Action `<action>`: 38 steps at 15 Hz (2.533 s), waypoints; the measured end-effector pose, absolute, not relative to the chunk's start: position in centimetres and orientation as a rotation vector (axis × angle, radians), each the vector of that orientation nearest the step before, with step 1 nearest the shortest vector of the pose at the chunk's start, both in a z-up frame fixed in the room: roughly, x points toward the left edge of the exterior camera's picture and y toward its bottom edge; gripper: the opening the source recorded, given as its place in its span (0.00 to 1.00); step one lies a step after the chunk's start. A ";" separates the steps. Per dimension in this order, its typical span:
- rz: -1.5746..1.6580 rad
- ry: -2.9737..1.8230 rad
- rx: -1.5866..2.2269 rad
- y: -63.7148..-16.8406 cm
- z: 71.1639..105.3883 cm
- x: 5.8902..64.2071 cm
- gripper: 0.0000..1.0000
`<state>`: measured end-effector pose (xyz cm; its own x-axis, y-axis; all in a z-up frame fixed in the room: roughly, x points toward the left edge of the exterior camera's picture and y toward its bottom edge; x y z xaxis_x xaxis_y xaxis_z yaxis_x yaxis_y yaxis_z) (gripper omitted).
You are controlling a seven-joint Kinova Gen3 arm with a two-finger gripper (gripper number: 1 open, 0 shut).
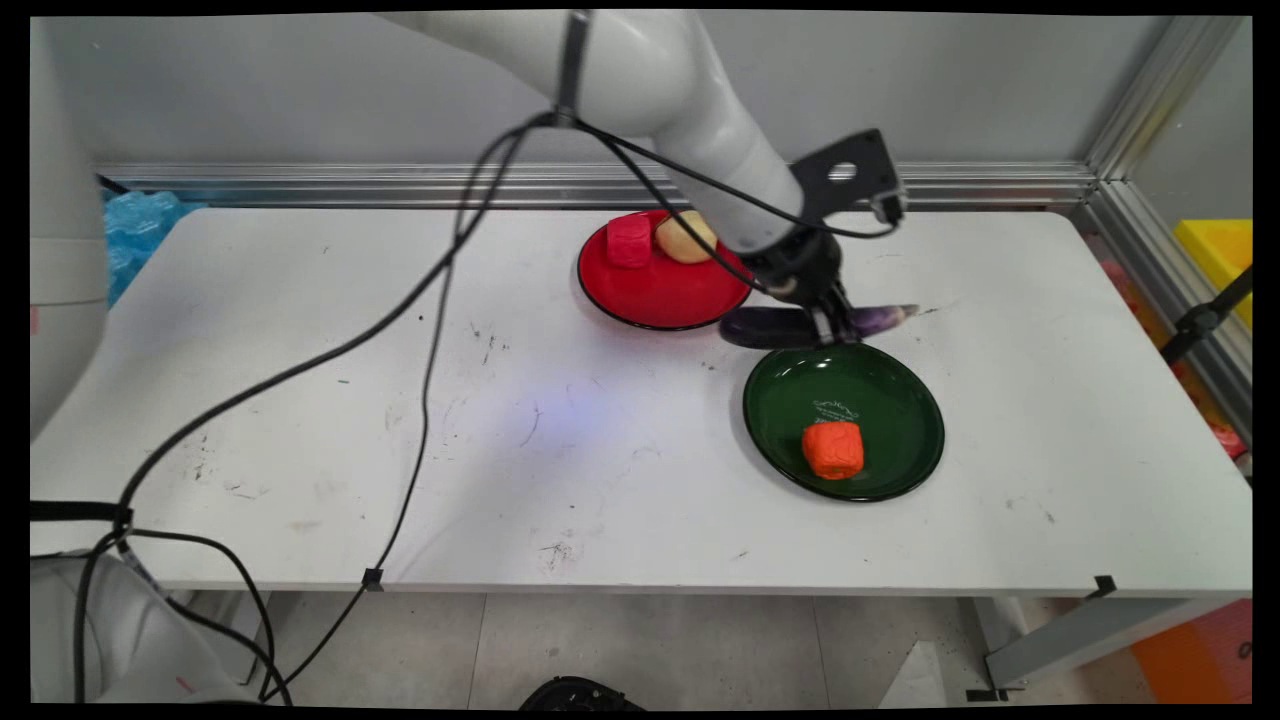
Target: Place the picked object on the table
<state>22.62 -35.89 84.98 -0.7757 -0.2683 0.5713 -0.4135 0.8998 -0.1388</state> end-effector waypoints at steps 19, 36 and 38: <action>0.305 -2.513 0.651 -30.6 84.9 40.0 0.00; 0.181 -2.517 0.583 -31.6 75.4 39.1 1.00; 0.176 -2.516 0.575 -31.5 75.2 39.1 1.00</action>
